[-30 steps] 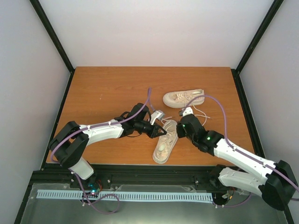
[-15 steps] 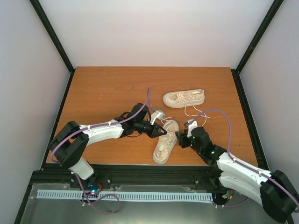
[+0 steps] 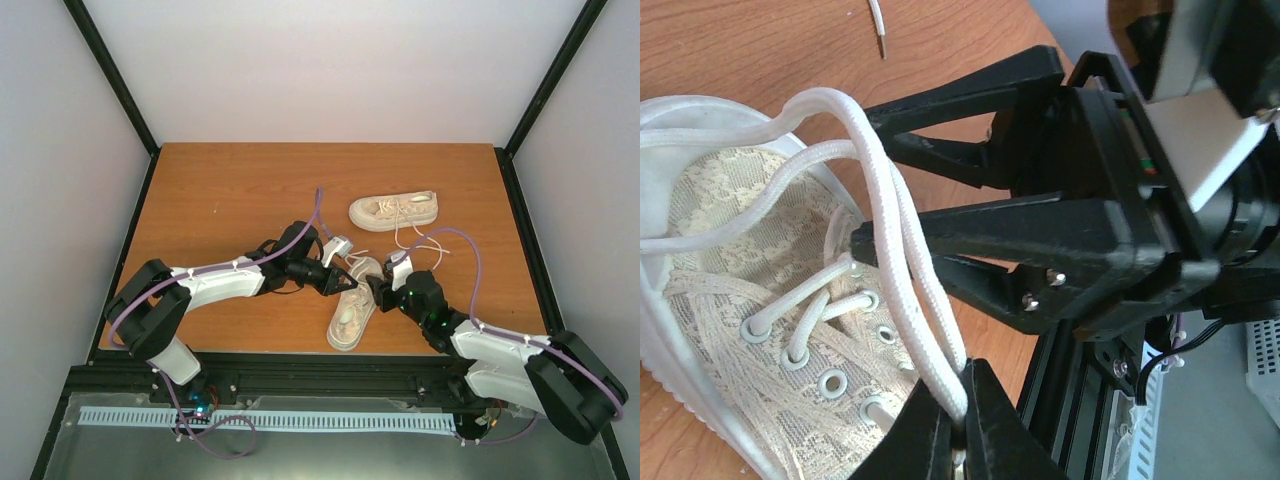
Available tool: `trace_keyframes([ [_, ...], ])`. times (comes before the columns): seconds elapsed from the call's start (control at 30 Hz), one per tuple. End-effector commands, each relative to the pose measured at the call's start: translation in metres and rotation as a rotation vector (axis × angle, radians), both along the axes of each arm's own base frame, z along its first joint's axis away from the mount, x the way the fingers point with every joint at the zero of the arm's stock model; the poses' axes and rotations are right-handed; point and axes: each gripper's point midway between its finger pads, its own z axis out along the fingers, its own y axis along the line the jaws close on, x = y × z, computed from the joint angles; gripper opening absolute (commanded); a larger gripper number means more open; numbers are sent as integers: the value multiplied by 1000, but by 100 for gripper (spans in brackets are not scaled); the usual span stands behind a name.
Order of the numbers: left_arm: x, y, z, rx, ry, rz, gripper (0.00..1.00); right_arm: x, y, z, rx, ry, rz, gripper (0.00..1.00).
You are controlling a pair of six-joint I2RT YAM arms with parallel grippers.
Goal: Tie the shoes
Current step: Cross the shoelace with the shoelace.
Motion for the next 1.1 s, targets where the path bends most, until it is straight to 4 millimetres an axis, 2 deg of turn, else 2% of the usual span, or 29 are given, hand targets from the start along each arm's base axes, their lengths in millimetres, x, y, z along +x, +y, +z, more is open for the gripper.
trace_keyframes([
  [0.0,0,-6,5,-33,-10,-19,1,14,9,16,10,-102,16,49],
  [0.2,0,-6,6,-35,-10,-21,1,26,22,19,-13,-146,55,50],
  [0.5,0,-6,5,-31,-10,-24,1,40,32,20,-11,-165,56,49],
  [0.6,0,-6,4,-27,-9,-22,1,43,30,22,-3,-169,32,39],
  [0.83,1,-7,2,-25,-5,-23,1,46,15,22,-24,-148,-55,5],
  [0.97,2,-7,1,-22,-3,-19,1,41,9,27,-27,-138,-70,3],
  [1.07,3,-7,-1,-19,1,-13,1,36,5,38,-35,-122,-75,3],
])
